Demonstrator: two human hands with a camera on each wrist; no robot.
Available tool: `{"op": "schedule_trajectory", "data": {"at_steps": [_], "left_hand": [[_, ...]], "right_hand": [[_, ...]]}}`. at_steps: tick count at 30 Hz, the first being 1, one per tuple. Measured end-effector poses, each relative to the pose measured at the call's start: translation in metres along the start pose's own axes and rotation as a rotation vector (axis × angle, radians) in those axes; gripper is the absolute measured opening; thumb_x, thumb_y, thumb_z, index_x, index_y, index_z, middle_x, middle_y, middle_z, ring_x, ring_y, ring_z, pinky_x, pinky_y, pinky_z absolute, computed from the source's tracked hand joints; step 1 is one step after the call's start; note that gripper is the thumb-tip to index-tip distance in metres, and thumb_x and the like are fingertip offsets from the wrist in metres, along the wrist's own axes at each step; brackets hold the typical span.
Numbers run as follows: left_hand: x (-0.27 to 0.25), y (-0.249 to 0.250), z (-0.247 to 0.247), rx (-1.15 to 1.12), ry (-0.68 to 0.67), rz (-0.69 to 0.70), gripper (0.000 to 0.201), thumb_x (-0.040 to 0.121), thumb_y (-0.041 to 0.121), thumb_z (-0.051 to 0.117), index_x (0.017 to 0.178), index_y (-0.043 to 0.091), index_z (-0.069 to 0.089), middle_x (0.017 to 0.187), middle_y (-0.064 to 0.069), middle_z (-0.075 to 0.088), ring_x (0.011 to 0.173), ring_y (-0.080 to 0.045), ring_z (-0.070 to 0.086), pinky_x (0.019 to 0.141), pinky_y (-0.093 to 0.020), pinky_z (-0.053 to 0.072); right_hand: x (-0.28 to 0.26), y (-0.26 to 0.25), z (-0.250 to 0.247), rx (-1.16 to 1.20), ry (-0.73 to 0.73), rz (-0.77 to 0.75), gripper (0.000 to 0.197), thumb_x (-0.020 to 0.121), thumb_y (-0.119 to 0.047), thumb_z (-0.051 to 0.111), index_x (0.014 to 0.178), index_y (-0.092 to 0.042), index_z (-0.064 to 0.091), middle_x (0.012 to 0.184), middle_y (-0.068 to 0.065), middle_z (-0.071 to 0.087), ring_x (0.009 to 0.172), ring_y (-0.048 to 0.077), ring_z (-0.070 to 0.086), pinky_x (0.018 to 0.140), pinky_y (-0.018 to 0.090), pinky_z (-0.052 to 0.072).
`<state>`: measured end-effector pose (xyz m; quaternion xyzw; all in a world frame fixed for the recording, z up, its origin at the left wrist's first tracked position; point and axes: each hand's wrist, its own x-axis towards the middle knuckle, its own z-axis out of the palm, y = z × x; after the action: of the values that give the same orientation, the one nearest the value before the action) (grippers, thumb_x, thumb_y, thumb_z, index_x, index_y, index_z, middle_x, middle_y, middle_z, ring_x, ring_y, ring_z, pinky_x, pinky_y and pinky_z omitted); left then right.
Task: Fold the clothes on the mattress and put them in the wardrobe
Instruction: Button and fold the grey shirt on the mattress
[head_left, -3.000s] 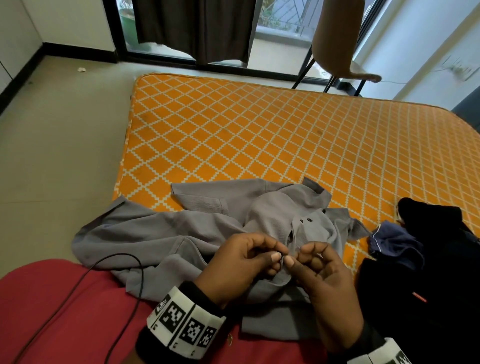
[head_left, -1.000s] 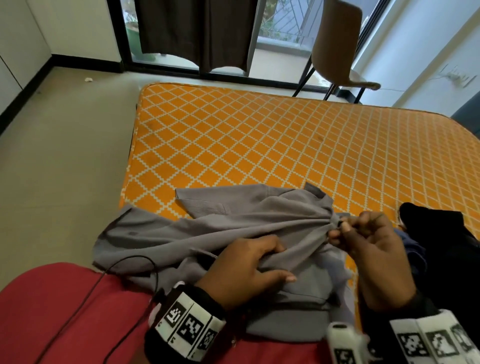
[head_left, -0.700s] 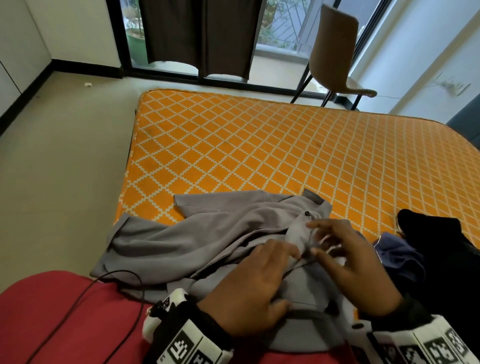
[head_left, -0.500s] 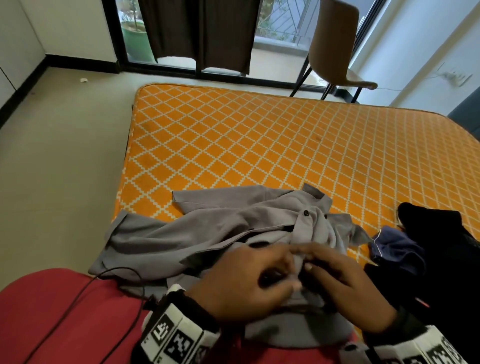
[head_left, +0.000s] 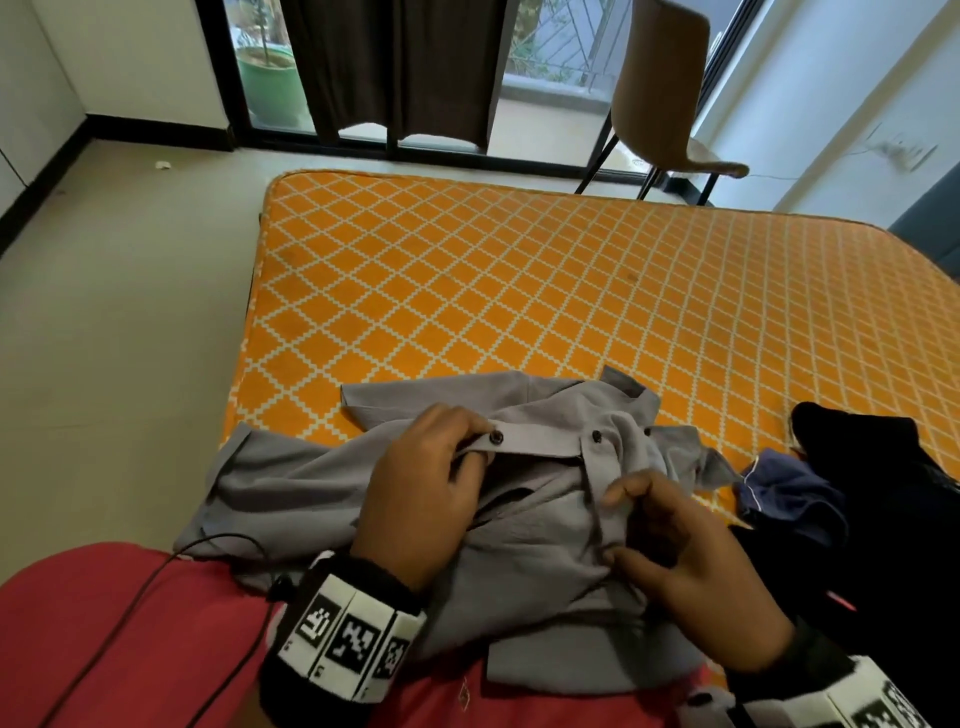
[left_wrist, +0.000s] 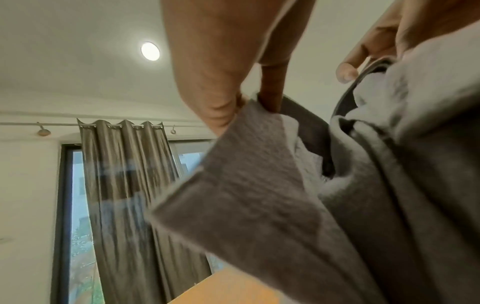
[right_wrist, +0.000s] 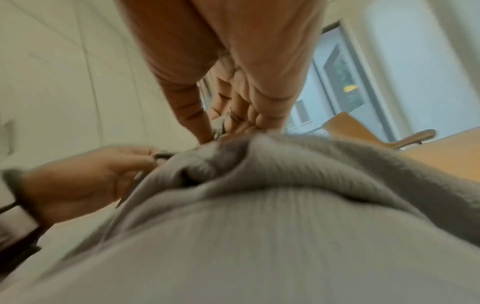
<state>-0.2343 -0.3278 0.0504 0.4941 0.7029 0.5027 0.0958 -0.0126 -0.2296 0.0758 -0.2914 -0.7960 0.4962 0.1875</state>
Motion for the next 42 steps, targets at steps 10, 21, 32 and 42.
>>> {"op": "schedule_trajectory", "data": {"at_steps": [10,21,32,42], "left_hand": [[-0.017,0.017,0.013,-0.051,-0.368,0.048,0.018,0.084,0.035,0.067,0.098,0.03,0.058,0.077,0.016,0.055,0.072,0.0,0.052,0.062,-0.018,0.037],[-0.011,0.019,0.008,-0.166,-0.072,-0.004,0.013,0.091,0.014,0.065,0.085,0.023,0.056,0.082,0.011,0.057,0.079,-0.009,0.057,0.066,-0.019,0.044],[-0.011,0.031,0.0,-0.395,-0.291,-0.099,0.018,0.086,0.011,0.068,0.08,0.02,0.054,0.066,-0.003,0.054,0.06,-0.019,0.052,0.058,-0.027,0.042],[-0.015,0.038,-0.007,-0.471,-0.775,-0.208,0.025,0.077,0.012,0.081,0.093,0.019,0.063,0.078,0.006,0.065,0.071,-0.006,0.062,0.067,-0.02,0.048]], "right_hand": [[0.031,-0.027,-0.071,-0.318,-0.001,-0.127,0.041,0.087,-0.008,0.068,0.123,-0.025,0.058,0.113,0.002,0.06,0.089,0.019,0.063,0.07,0.021,0.051],[0.019,-0.01,-0.016,-0.957,-0.158,-0.137,0.037,0.075,-0.039,0.056,0.111,-0.032,0.061,0.089,-0.008,0.051,0.074,0.019,0.058,0.058,0.031,0.044],[-0.022,-0.027,-0.041,-0.481,0.088,-0.067,0.041,0.069,0.006,0.049,0.07,-0.033,0.063,0.101,-0.013,0.058,0.096,0.009,0.059,0.078,0.023,0.042],[-0.04,-0.039,0.001,-0.457,-0.028,0.189,0.016,0.072,-0.03,0.079,0.078,-0.032,0.065,0.067,-0.013,0.066,0.06,0.004,0.063,0.056,0.018,0.048]]}}
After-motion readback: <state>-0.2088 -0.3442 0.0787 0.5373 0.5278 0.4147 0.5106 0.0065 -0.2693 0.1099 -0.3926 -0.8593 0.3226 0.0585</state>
